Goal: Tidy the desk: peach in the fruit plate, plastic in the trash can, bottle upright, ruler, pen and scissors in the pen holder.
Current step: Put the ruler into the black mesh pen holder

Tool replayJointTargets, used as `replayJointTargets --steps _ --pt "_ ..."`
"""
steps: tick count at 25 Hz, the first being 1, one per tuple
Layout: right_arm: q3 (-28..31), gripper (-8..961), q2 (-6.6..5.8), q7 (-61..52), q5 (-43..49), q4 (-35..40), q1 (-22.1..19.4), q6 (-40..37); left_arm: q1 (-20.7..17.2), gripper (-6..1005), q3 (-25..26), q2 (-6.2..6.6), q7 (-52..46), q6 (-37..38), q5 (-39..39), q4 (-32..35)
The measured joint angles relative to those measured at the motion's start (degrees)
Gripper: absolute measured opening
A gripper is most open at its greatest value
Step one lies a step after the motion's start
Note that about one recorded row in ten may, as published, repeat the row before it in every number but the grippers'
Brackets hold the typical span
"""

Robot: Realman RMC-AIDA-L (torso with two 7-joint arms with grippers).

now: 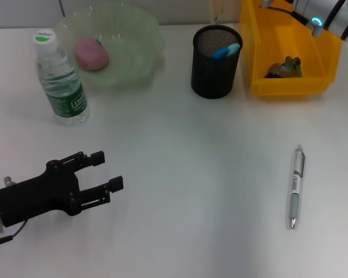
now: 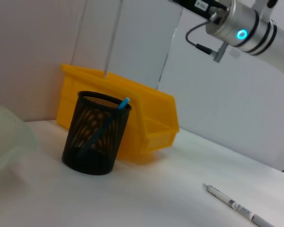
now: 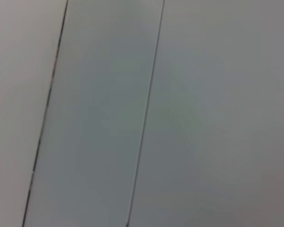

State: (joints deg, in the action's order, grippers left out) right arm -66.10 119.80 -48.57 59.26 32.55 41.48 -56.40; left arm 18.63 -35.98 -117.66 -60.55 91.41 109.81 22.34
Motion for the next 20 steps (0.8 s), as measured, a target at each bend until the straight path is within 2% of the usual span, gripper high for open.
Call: replayJointTargets --steps 20 --pt "-0.07 406 -0.05 -2.01 -0.33 -5.34 0.73 2.87 0.54 787 0.65 0.04 -3.34 -0.54 0.29 1.32"
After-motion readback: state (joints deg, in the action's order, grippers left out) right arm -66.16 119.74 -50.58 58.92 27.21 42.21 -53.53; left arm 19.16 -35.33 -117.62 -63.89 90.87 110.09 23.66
